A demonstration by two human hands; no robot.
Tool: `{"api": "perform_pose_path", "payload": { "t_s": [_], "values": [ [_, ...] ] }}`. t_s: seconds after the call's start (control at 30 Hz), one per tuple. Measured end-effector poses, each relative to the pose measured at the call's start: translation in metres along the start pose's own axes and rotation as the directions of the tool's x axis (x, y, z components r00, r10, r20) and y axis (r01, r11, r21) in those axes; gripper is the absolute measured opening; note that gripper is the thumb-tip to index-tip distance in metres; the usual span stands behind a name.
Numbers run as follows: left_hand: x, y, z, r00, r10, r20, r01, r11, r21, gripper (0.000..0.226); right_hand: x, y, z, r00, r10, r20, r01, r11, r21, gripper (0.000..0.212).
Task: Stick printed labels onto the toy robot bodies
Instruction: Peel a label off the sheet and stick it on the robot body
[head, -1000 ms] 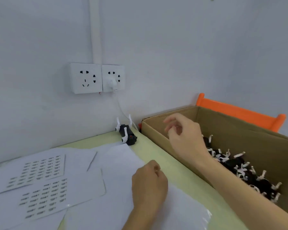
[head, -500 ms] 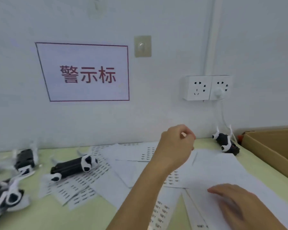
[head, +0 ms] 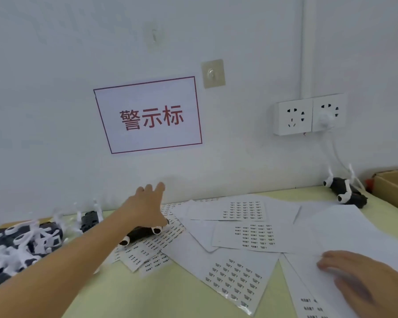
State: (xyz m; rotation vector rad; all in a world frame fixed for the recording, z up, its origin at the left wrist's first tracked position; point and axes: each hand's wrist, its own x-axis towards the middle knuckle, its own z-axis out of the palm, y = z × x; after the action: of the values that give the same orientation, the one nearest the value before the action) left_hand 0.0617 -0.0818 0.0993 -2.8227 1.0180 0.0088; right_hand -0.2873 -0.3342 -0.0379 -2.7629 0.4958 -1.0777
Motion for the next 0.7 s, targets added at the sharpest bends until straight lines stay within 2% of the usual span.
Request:
{"api": "perform_pose_path", "payload": {
  "t_s": [0.03, 0.1, 0.13, 0.17, 0.23, 0.3, 0.4, 0.5, 0.6, 0.7],
  "values": [
    [0.003, -0.009, 0.004, 0.998, -0.048, 0.052, 0.048, 0.999, 0.007, 0.093, 0.002, -0.006, -0.003, 0.988, 0.0, 0.151, -0.014, 0.996, 0.092, 0.039],
    [0.007, -0.02, 0.013, 0.972, -0.084, 0.222, 0.089, 0.996, -0.014, 0.098, 0.015, -0.008, -0.006, 0.993, 0.002, 0.118, -0.013, 0.995, 0.098, 0.046],
    [0.008, -0.022, 0.019, 0.958, -0.071, 0.278, 0.086, 0.996, -0.039, 0.091, 0.016, -0.009, -0.003, 0.998, -0.022, 0.06, 0.017, 0.996, 0.092, 0.047],
    [0.009, -0.024, 0.024, 0.958, -0.045, 0.282, 0.068, 0.995, -0.073, 0.077, 0.015, -0.009, -0.002, 0.995, -0.042, 0.094, 0.032, 0.994, 0.106, 0.047],
    [0.013, -0.029, 0.033, 0.981, 0.01, 0.196, 0.017, 0.99, -0.139, 0.05, 0.015, -0.016, 0.0, 0.998, -0.042, 0.049, 0.037, 0.994, 0.102, 0.053],
    [0.017, -0.035, 0.037, 0.993, 0.025, 0.119, -0.002, 0.981, -0.192, 0.042, 0.019, -0.016, -0.006, 0.999, -0.045, 0.009, 0.044, 0.999, 0.031, 0.051],
    [0.024, -0.044, 0.041, 0.999, -0.034, 0.028, 0.039, 0.973, -0.229, 0.06, 0.021, -0.015, -0.008, 0.994, -0.112, -0.001, 0.111, 0.993, -0.026, 0.043],
    [0.023, -0.04, 0.04, 0.974, -0.159, -0.164, 0.104, 0.948, -0.301, 0.083, 0.024, -0.017, -0.01, 0.981, -0.186, -0.06, 0.181, 0.98, -0.083, 0.04],
    [0.022, -0.034, 0.028, 0.896, -0.251, -0.367, 0.107, 0.923, -0.37, 0.084, 0.026, -0.017, -0.012, 0.975, -0.214, -0.053, 0.204, 0.967, -0.152, 0.042],
    [0.02, -0.022, 0.006, 0.847, -0.342, -0.407, 0.106, 0.859, -0.5, 0.071, 0.027, -0.016, -0.013, 0.973, -0.225, -0.045, 0.213, 0.959, -0.186, 0.051]
  ]
}}
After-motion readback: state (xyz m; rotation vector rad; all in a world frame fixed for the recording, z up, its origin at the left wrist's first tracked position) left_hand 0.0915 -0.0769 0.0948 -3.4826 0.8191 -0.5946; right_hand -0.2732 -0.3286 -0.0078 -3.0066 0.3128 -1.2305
